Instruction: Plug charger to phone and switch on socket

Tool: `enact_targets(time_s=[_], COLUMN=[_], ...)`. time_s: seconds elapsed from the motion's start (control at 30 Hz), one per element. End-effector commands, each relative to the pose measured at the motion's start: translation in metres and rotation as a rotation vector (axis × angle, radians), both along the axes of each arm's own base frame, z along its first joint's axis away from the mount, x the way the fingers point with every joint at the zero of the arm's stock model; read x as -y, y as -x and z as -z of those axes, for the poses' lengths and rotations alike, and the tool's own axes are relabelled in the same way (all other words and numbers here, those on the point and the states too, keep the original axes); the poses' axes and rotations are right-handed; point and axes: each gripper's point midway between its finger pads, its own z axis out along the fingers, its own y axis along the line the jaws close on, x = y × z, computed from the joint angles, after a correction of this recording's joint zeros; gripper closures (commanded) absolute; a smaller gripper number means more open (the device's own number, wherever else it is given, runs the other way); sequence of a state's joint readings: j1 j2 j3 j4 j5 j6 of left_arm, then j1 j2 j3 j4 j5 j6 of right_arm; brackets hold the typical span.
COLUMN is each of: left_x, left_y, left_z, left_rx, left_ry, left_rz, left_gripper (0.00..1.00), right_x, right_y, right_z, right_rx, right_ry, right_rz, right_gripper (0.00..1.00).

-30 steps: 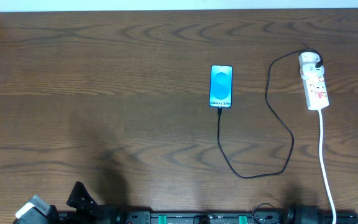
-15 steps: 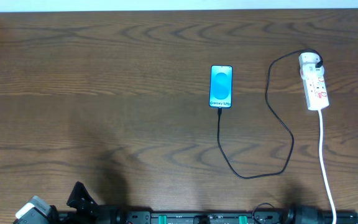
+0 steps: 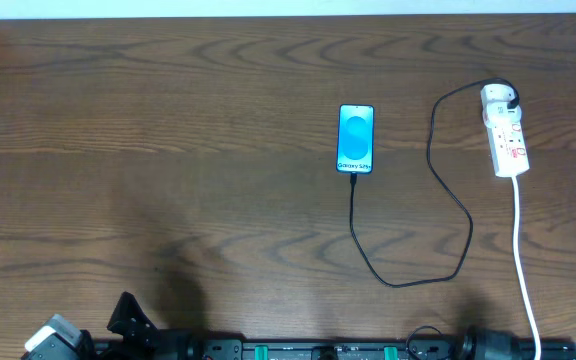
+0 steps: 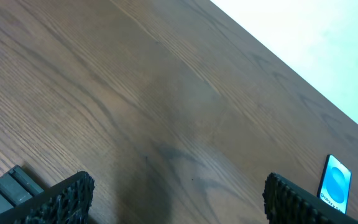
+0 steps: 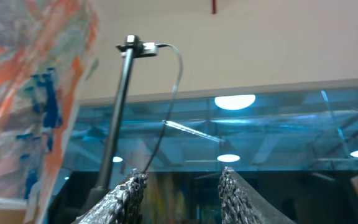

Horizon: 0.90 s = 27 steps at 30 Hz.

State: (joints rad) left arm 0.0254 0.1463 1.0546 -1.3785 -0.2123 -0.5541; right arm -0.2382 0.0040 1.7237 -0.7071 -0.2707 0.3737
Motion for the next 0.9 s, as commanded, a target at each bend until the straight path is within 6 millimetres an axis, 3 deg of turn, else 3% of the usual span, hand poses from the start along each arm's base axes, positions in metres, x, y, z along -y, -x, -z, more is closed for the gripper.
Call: enact_targets(time_s=[0.0,0.17,0.23,0.67,0.87], left_x=[-0.002,-0.002,-0.002,-0.002,-0.002], left_y=[0.002,0.001,0.001,0.002,0.002], left_z=[-0.001,-0.001,-0.001,-0.001,-0.001], left_rx=[0.013,0.012,0.012,0.012,0.012], left_ry=[0.001,0.001,0.001,0.001,0.001], left_rz=[-0.018,-0.017,-0.017,-0.017,-0.017], left_gripper=[0.13,0.12,0.12,0.13,0.12], right_x=[-0.009,-0.009,-0.007,0.021,0.032], right_y=[-0.006,-0.007,-0.015,-0.118,-0.16], right_z=[0.0,0.001,0.006,0.057,0.08], right_rx=[-0.016,-0.028,-0.068,-0.43,-0.555], right_ry=[0.049,0.023,0.011,-0.102,-0.136], right_rz=[-0.024,-0.061,-0.061,-0.054,-0.055], right_gripper=[0.62,0.61,0.56,0.21,0.12])
